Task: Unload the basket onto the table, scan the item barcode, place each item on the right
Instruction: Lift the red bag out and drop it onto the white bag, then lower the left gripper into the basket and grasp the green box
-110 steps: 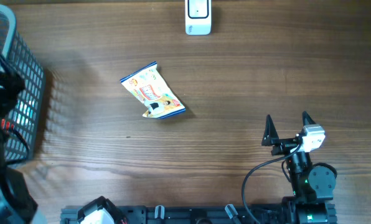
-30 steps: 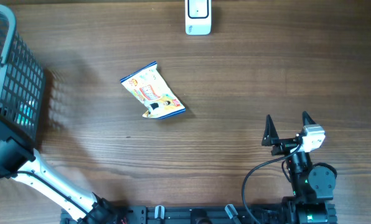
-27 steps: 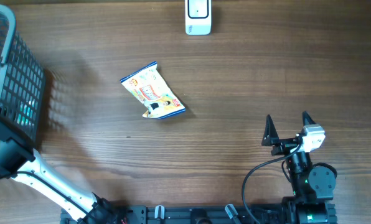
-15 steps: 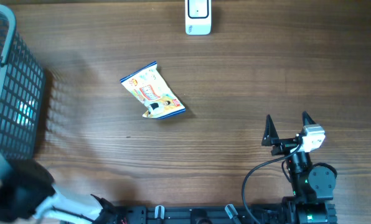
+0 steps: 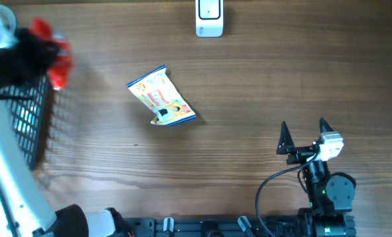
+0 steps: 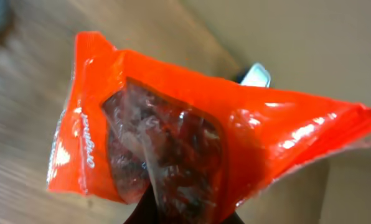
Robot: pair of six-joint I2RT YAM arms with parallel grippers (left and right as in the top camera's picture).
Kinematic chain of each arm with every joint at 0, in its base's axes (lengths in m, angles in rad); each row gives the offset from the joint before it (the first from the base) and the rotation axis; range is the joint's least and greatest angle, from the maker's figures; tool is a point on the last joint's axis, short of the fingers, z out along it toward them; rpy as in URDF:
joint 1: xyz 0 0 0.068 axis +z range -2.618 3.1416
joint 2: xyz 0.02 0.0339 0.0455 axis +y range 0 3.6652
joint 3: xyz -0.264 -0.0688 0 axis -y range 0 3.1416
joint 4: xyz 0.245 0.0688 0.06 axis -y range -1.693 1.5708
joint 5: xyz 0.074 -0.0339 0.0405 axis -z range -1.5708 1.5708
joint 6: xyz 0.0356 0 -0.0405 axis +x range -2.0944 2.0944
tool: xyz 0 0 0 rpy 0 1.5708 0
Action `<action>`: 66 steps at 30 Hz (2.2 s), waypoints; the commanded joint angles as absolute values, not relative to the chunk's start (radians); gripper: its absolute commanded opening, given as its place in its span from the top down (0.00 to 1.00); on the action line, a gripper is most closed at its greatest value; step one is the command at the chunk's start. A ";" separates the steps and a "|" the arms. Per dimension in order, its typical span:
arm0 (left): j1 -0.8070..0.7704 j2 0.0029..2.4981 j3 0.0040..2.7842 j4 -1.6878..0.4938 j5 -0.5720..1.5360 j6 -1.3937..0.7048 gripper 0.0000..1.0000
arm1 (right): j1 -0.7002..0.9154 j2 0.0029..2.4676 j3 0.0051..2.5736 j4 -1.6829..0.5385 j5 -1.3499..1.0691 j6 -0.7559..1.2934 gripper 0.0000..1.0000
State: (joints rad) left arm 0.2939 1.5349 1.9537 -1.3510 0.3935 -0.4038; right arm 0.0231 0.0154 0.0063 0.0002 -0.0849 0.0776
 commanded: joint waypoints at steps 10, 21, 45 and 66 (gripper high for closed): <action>-0.226 1.796 1.401 -0.905 0.212 -0.375 0.96 | 0.026 0.010 0.005 0.003 -0.078 0.085 0.00; -0.213 1.909 1.494 -1.085 -0.162 -0.381 0.00 | 0.026 0.010 0.005 0.003 -0.078 0.086 0.00; 0.712 1.757 2.156 -1.300 -0.041 -0.408 0.00 | 0.026 0.010 0.005 0.003 -0.078 0.085 0.00; 0.820 2.347 2.156 -1.333 0.144 -0.329 0.00 | 0.026 0.010 0.005 0.003 -0.078 0.085 0.00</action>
